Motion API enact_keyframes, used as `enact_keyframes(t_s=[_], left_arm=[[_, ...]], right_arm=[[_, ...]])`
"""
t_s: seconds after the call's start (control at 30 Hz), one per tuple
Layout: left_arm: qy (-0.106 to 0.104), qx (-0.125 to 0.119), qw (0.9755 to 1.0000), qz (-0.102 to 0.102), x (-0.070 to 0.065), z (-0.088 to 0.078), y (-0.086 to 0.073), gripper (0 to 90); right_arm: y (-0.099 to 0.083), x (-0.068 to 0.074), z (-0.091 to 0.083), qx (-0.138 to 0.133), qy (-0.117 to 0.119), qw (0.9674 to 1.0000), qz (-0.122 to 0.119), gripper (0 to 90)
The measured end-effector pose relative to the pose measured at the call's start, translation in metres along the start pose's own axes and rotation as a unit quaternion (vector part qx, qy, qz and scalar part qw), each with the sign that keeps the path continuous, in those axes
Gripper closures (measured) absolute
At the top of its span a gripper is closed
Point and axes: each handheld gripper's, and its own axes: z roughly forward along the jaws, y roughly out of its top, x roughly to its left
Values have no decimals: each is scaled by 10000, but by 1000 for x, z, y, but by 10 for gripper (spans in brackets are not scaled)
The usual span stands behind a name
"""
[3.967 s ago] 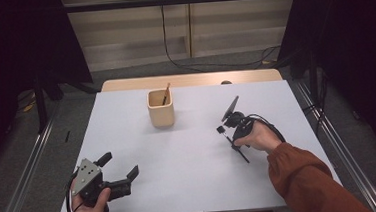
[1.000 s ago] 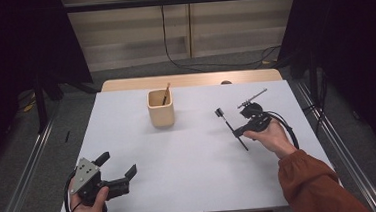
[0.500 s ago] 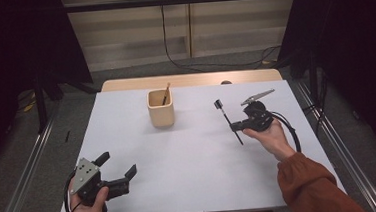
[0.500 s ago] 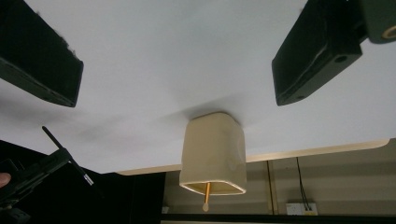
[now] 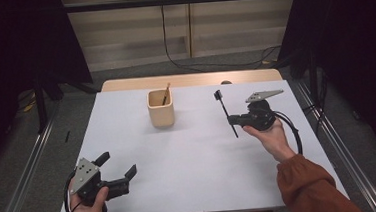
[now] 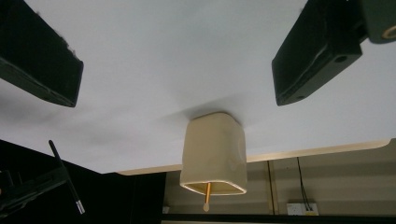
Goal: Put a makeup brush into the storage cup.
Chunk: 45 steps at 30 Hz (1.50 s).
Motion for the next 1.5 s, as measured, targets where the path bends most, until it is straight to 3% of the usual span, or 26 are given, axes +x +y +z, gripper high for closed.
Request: enact_keyframes(t_s=[0.07, 0.37, 0.67, 0.87, 1.23, 1.5], left_arm=[[-8, 0, 10000, 4, 0, 0, 0, 19], [-9, 3, 10000, 23, 0, 0, 0, 19], [0, 2, 10000, 18, 0, 0, 0, 19], [-2, -1, 10000, 23, 0, 0, 0, 19], [10, -6, 10000, 4, 0, 0, 0, 19], [0, -11, 10000, 4, 0, -1, 0, 19]], right_arm=[[0, 2, -3, -196, 19, 9997, -126, 865], [-1, 3, -12, -856, 92, 9962, -101, 865], [2, 1, -25, -1449, 63, 9894, -39, 865], [1, 1, -28, -1822, 71, 9832, -11, 864], [1, 2, -30, -1862, 206, 9823, 13, 865], [4, 18, -22, -1823, 474, 9820, -116, 865]])
